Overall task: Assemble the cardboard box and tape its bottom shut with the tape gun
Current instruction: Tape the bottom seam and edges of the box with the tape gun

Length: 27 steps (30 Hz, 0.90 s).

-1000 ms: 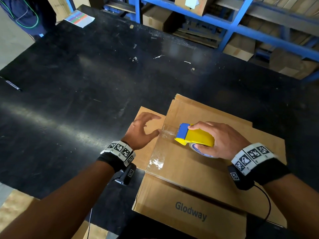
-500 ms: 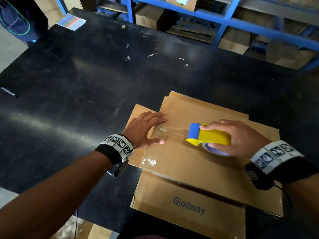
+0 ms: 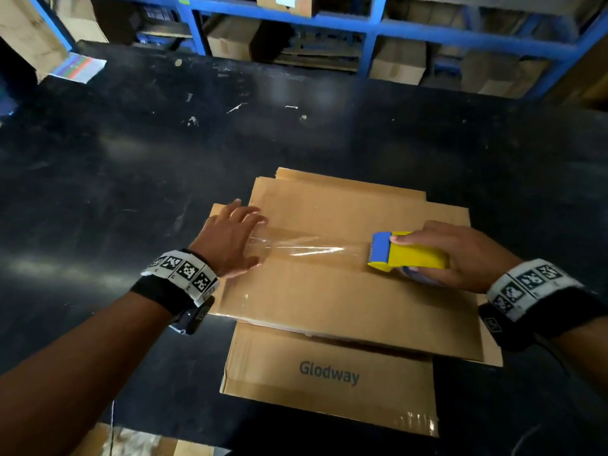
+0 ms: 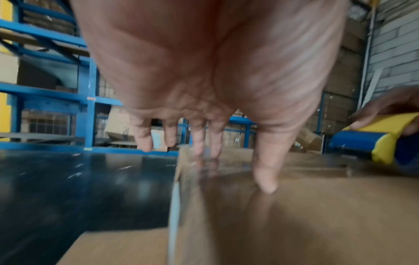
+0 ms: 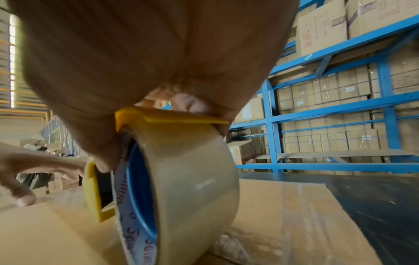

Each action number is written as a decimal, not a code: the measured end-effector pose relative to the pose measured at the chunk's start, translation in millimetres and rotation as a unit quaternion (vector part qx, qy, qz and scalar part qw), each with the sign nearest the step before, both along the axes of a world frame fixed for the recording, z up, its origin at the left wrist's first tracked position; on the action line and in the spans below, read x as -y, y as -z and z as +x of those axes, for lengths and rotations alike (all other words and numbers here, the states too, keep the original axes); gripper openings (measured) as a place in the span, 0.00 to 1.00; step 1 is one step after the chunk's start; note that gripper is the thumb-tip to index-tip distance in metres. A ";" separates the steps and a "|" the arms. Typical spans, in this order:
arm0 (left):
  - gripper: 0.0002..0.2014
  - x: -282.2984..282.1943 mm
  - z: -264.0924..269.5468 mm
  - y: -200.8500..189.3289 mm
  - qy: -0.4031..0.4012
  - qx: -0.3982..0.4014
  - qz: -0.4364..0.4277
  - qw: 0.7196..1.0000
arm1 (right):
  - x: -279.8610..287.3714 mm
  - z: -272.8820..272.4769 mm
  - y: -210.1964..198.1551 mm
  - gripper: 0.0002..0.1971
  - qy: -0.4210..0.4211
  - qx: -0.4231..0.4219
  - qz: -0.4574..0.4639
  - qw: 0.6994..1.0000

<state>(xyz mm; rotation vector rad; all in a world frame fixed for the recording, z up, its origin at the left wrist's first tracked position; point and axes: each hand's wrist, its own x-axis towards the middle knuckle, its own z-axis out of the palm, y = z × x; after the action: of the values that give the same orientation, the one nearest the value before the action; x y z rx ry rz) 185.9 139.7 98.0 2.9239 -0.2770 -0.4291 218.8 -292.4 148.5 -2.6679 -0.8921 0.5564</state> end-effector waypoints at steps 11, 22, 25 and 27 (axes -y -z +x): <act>0.57 170.6 6.8 3.2 0.056 -0.009 -0.019 0.998 | 13.4 3.5 8.4 0.30 -0.015 0.041 0.054 0.998; 0.56 186.5 6.0 -17.1 0.043 -0.051 0.068 0.996 | 160.2 3.4 -7.9 0.34 0.001 0.007 0.063 0.998; 0.56 192.3 5.9 -22.6 0.034 -0.059 0.076 0.995 | 210.6 -4.1 -8.4 0.35 0.009 -0.001 0.046 0.999; 0.56 196.5 6.6 -24.8 0.030 -0.063 0.080 0.994 | 235.3 -8.4 -7.0 0.35 0.010 0.003 0.055 0.998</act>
<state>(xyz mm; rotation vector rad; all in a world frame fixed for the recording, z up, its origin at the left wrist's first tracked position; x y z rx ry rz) 192.5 -56.8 122.8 3.0325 -0.3271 -0.6720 210.5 -527.8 155.4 -2.5774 -0.8712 0.4809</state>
